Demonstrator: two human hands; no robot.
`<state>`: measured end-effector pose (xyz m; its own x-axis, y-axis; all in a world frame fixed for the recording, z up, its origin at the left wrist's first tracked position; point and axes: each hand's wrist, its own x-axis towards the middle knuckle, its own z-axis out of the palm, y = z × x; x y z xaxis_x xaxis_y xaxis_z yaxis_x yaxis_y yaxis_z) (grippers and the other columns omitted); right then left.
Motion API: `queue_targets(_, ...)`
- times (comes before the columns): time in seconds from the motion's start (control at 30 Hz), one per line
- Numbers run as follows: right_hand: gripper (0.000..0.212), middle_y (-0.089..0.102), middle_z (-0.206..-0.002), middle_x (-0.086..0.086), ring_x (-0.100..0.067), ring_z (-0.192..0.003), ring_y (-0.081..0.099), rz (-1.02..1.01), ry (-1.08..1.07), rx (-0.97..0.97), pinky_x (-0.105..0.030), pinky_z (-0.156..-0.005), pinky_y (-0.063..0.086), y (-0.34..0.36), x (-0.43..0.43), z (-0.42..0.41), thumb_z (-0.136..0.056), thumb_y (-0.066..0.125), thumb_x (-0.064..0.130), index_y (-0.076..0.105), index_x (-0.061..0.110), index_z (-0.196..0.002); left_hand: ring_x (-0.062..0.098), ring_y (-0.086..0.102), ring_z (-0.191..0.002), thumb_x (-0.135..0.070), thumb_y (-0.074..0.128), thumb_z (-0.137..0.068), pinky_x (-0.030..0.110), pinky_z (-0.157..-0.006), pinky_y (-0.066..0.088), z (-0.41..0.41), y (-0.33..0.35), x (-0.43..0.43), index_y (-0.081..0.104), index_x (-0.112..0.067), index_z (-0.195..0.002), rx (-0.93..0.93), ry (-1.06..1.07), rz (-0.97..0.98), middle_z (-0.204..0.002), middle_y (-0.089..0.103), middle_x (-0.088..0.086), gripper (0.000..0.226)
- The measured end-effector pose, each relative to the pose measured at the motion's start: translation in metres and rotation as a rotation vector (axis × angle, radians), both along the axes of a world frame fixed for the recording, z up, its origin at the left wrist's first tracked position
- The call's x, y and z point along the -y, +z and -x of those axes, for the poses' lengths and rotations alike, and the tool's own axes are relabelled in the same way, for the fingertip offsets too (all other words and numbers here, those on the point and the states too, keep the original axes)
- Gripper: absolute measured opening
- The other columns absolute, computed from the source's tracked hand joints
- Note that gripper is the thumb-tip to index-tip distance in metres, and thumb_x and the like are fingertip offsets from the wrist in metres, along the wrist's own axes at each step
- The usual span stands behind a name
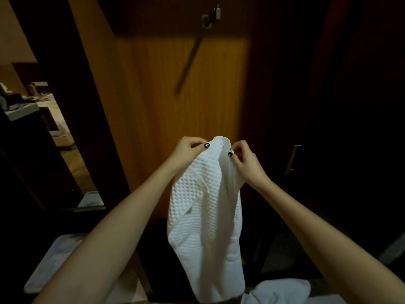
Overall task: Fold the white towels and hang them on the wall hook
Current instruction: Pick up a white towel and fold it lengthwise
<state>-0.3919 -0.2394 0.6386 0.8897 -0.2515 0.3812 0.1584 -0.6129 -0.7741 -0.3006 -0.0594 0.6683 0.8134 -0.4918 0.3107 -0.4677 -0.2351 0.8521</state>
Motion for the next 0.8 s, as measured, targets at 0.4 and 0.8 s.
queue_targets(0.4,0.018,0.068,-0.096,0.009,-0.004,-0.088,0.065,-0.046,0.370,-0.141,-0.018,-0.076,0.052,0.053,0.027,0.036,-0.094,0.061,0.013,0.064,0.016,-0.111,0.018,0.060,-0.081,-0.013,0.066,-0.087,0.029,-0.075,0.046,0.050,0.017,0.033,0.073,-0.014,-0.089,-0.007,-0.195,0.051,-0.091,0.070,0.021,0.007)
queue_targets(0.8,0.011,0.054,-0.066,-0.005,-0.010,-0.054,0.042,0.049,0.296,-0.099,-0.024,-0.050,0.031,0.065,0.031,0.049,-0.095,0.059,0.017,0.060,0.013,-0.085,0.002,0.040,-0.051,-0.008,0.070,-0.084,0.011,-0.053,0.034,0.070,0.031,0.040,0.060,-0.012,-0.078,-0.058,-0.070,0.085,-0.052,0.045,-0.009,0.012)
